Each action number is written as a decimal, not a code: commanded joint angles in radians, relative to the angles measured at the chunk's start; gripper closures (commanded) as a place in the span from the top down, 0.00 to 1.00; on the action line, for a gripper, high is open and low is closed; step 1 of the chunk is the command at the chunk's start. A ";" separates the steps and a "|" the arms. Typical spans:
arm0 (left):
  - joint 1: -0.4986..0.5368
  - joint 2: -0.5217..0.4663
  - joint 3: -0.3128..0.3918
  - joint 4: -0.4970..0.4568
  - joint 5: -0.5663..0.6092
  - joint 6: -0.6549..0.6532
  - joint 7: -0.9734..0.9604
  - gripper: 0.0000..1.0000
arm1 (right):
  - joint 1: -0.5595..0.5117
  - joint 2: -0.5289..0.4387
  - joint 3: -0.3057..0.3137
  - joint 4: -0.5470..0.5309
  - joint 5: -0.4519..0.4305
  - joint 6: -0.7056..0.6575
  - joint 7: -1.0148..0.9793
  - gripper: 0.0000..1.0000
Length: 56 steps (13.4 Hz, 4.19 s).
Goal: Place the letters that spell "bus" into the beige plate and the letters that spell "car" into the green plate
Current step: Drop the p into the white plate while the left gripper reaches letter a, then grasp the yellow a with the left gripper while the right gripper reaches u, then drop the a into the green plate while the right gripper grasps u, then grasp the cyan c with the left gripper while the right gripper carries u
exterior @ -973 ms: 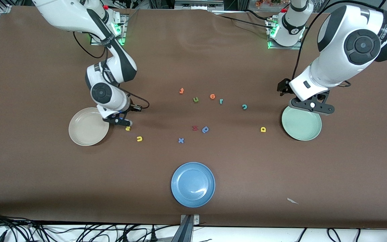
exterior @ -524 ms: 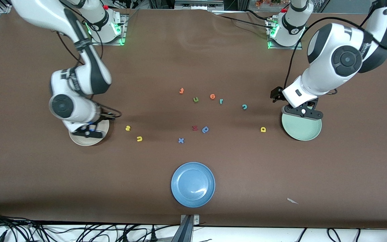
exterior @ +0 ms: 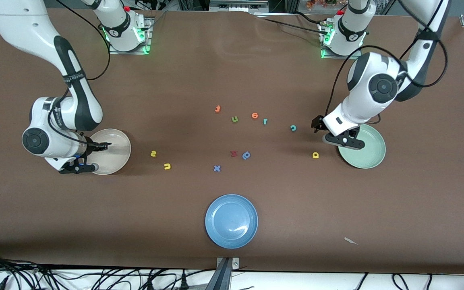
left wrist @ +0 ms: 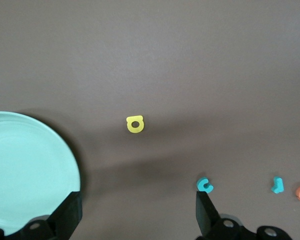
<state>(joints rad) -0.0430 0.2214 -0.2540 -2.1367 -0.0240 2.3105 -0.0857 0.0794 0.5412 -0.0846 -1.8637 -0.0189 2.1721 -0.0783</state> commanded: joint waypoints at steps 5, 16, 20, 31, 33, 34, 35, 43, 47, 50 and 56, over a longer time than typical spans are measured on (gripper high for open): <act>-0.047 0.199 0.047 0.018 -0.017 0.257 0.015 1.00 | -0.004 0.006 0.008 0.017 0.011 0.005 -0.009 0.99; -0.092 0.328 0.120 0.078 -0.016 0.308 0.026 1.00 | 0.045 -0.001 0.236 0.186 0.014 -0.068 0.500 0.99; -0.092 0.334 0.124 0.078 -0.016 0.307 0.026 0.57 | 0.118 0.049 0.236 0.173 0.013 0.078 0.597 0.99; -0.071 0.209 0.125 0.078 -0.002 0.140 0.023 0.00 | 0.174 0.180 0.235 0.156 -0.064 0.328 0.516 0.96; -0.048 0.121 0.124 0.078 0.000 0.011 0.023 0.00 | 0.174 0.186 0.235 0.153 -0.065 0.336 0.488 0.96; -0.032 0.092 0.124 0.080 0.001 -0.037 0.026 0.00 | 0.174 0.187 0.233 0.155 -0.065 0.339 0.486 0.96; -0.019 0.076 0.125 0.078 0.001 -0.064 0.055 0.00 | 0.177 0.197 0.235 0.155 -0.065 0.354 0.486 0.95; 0.061 0.095 0.180 0.011 0.096 -0.077 0.244 0.55 | 0.174 0.198 0.233 0.150 -0.065 0.353 0.456 0.42; 0.055 0.088 0.176 0.021 0.086 -0.078 0.219 0.66 | 0.174 0.198 0.233 0.150 -0.065 0.353 0.442 0.19; 0.043 0.081 0.092 0.027 0.076 -0.079 0.079 0.66 | 0.172 0.195 0.233 0.150 -0.065 0.347 0.440 0.17; -0.024 0.102 -0.111 0.027 0.076 -0.030 -0.385 0.74 | 0.165 0.087 0.184 0.210 -0.061 0.077 0.445 0.17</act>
<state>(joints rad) -0.0555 0.3139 -0.3509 -2.1084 0.0466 2.2483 -0.3767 0.2511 0.6979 0.1206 -1.6591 -0.0730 2.3547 0.3758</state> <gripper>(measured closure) 0.326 0.727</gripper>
